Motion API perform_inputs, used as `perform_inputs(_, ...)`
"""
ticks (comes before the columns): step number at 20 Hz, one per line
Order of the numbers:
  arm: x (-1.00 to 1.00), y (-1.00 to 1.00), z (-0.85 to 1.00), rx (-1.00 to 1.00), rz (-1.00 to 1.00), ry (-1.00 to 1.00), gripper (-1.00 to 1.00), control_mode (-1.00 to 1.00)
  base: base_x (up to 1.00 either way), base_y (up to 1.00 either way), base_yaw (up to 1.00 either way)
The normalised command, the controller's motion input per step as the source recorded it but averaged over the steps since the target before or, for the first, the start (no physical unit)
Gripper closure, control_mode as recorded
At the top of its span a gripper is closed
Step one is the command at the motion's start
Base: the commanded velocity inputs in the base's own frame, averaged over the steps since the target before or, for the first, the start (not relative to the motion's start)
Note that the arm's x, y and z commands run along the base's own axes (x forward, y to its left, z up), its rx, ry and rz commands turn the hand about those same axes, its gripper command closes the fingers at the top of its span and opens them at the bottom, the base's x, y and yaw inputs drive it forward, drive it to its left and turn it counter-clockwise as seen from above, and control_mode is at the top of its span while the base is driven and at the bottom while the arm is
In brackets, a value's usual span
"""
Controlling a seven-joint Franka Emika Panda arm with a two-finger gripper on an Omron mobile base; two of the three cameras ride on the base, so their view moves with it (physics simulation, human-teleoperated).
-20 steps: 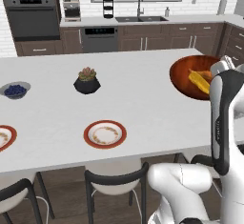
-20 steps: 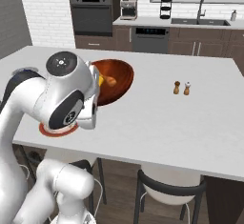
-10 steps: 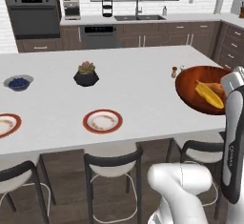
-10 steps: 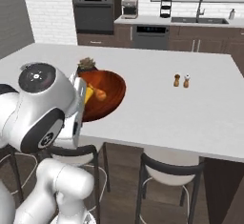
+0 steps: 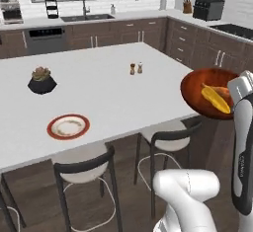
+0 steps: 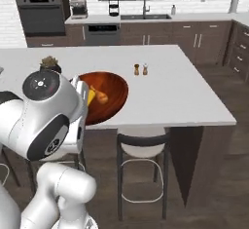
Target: Pick the chicken drumstick and corn from their plates and place them in the bowl. Then put the bowl in the fridge.
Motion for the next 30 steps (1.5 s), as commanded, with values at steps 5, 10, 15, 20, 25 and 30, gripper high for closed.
perform_inputs(5, 0.00, 0.00, 0.00, 0.00, 0.00, 0.00, 1.00, 1.00, 0.00, 0.00, -0.94)
perform_inputs(10, 0.00, 0.00, 0.00, 0.00, 0.00, 0.00, 1.00, 1.00, 0.01, 0.00, -0.96)
perform_inputs(15, 0.00, 0.00, 0.00, 0.00, 0.00, 0.00, 1.00, 1.00, 0.42, 0.00, -0.76)
perform_inputs(20, 0.00, 0.00, 0.00, 0.00, 0.00, 0.00, 1.00, 1.00, 0.96, 0.20, -0.54)
perform_inputs(25, 0.00, 0.00, 0.00, 0.00, 0.00, 0.00, 1.00, 1.00, 1.00, 0.41, -0.34)
perform_inputs(30, 0.00, 0.00, 0.00, 0.00, 0.00, 0.00, 1.00, 1.00, 1.00, 0.08, -0.27)
